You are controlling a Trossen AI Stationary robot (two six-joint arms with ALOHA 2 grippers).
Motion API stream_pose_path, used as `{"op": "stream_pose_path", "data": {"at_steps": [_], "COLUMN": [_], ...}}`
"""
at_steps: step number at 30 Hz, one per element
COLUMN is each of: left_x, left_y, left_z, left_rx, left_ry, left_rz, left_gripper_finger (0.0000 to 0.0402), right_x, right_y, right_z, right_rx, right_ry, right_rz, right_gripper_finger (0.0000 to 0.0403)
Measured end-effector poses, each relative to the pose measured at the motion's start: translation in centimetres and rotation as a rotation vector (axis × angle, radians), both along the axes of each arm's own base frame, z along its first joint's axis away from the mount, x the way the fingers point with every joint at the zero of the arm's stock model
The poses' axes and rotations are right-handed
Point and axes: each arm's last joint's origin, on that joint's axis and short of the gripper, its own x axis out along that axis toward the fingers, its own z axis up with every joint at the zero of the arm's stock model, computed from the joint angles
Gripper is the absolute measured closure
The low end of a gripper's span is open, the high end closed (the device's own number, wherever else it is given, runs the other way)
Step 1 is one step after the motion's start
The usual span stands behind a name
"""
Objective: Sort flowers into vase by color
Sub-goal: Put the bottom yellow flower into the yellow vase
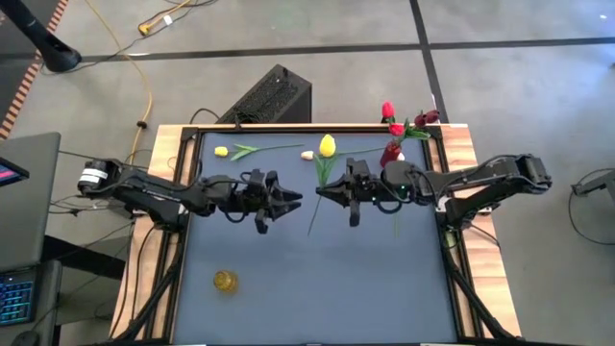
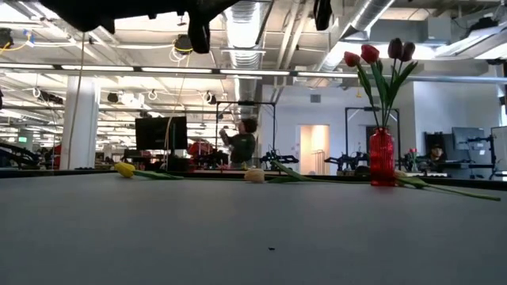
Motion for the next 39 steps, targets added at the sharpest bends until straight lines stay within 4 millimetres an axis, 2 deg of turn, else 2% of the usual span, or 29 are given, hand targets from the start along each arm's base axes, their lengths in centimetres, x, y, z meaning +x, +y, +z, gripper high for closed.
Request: {"op": "stream_pose_path", "data": {"at_steps": [5, 9, 13, 23, 29, 32, 39], "left_x": [0.7, 1.1, 1.4, 1.6, 4.1, 5.0, 5.3], "left_y": [-0.2, -0.6, -0.6, -0.6, -0.7, -0.7, -0.3], "left_z": [0.6, 1.9, 2.3, 2.2, 0.9, 1.3, 2.3], "left_rx": [-0.016, 0.007, 0.024, 0.013, 0.021, 0.057, 0.110], "left_ry": [0.059, 0.042, 0.085, 0.116, 0.154, 0.144, 0.115], "left_rz": [-0.012, -0.048, -0.043, -0.039, -0.036, -0.031, -0.032], "left_gripper_finger": [0.0234, 0.0197, 0.0178, 0.0175, 0.0175, 0.0175, 0.0175], "right_x": [0.0, 0.0, 0.0, 0.0, 0.0, 0.0, 0.0], "right_y": [0.0, 0.0, 0.1, 0.1, -0.1, -0.1, 0.7], "right_z": [0.0, 0.0, 0.0, 0.0, 0.0, 0.0, 0.0], "right_rx": [-0.035, -0.036, -0.060, -0.084, -0.086, -0.086, -0.079], "right_ry": [-0.001, -0.002, -0.004, -0.004, -0.003, -0.004, -0.003], "right_rz": [0.001, 0.001, 0.011, 0.010, 0.003, 0.003, 0.030], "right_gripper_finger": [0.0372, 0.0371, 0.0372, 0.0372, 0.0372, 0.0372, 0.0372]}}
